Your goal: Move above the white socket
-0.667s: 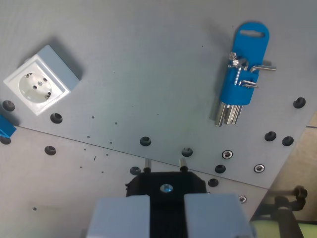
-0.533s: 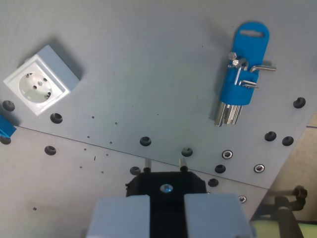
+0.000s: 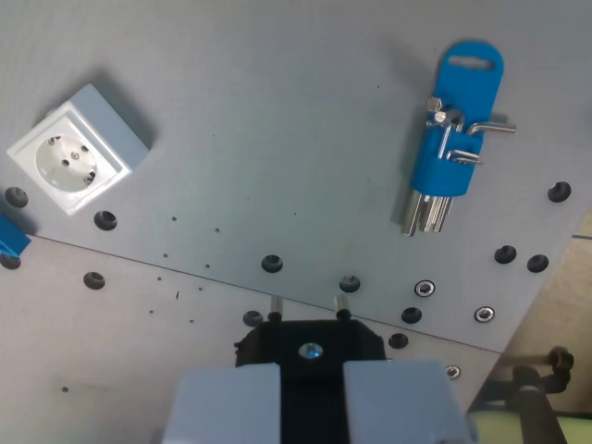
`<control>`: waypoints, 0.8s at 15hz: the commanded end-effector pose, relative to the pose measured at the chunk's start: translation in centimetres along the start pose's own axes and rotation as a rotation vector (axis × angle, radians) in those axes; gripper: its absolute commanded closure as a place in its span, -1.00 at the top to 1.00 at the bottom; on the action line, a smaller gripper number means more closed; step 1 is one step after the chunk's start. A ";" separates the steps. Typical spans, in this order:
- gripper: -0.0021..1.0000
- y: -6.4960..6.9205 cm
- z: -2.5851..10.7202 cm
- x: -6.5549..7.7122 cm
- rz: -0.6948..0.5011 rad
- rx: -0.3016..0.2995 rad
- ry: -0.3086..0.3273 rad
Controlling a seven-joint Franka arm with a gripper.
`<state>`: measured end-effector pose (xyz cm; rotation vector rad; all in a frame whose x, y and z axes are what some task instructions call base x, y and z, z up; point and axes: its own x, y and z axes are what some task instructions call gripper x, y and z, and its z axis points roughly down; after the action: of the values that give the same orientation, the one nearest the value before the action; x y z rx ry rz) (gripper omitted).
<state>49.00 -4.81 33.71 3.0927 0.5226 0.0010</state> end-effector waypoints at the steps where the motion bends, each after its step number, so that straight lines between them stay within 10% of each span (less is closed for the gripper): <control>1: -1.00 -0.2 0.4 -0.1 -0.030 -0.001 0.003; 12: -1.00 -1.9 3.2 -0.7 -0.137 -0.020 0.068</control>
<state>48.19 -3.35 31.20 3.0821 0.6011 -0.0435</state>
